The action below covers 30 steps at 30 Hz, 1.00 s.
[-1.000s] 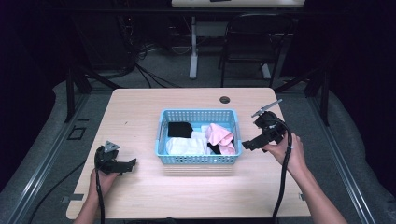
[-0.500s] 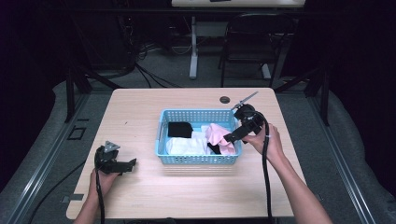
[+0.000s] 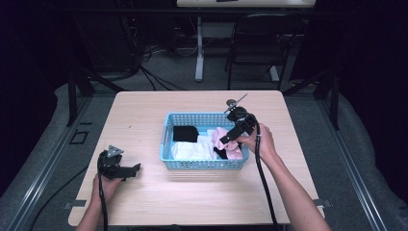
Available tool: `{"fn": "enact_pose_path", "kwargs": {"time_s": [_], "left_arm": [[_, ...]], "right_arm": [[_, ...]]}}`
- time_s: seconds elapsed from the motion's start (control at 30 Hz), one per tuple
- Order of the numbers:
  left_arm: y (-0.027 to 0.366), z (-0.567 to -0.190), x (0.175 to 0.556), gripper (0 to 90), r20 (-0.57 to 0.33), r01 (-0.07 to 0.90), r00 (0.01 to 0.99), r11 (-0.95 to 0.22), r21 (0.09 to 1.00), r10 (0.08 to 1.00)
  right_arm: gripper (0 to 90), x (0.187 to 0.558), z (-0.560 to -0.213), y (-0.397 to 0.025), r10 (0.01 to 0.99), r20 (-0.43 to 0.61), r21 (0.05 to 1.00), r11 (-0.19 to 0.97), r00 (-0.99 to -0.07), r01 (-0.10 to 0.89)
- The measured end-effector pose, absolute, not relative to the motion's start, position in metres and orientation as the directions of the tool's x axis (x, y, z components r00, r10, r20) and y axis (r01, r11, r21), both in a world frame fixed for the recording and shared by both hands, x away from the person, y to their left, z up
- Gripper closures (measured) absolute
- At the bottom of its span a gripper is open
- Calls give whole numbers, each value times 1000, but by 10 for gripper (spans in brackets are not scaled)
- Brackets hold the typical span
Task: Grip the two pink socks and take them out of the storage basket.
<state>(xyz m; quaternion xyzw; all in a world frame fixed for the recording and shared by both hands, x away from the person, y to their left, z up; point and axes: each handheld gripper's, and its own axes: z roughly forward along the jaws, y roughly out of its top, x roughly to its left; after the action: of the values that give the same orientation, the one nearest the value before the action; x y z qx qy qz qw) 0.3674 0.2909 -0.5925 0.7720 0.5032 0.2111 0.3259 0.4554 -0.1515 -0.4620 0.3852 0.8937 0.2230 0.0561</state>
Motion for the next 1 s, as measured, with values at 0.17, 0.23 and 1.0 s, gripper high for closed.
{"fn": "enact_pose_path", "kwargs": {"time_s": [0.17, 0.23, 1.0], "left_arm": [[291, -592, 367, 11, 0, 638, 406, -283, 716, 914], [291, -592, 367, 11, 0, 638, 406, -283, 716, 914], [291, -593, 367, 12, -3, 638, 407, -282, 716, 913]], "right_arm": [[88, 464, -473, -142, 715, 61, 420, 615, -696, 668], [90, 468, -478, -138, 721, 47, 399, 621, -691, 675], [666, 484, -517, -137, 790, 42, 291, 576, -612, 764]]}}
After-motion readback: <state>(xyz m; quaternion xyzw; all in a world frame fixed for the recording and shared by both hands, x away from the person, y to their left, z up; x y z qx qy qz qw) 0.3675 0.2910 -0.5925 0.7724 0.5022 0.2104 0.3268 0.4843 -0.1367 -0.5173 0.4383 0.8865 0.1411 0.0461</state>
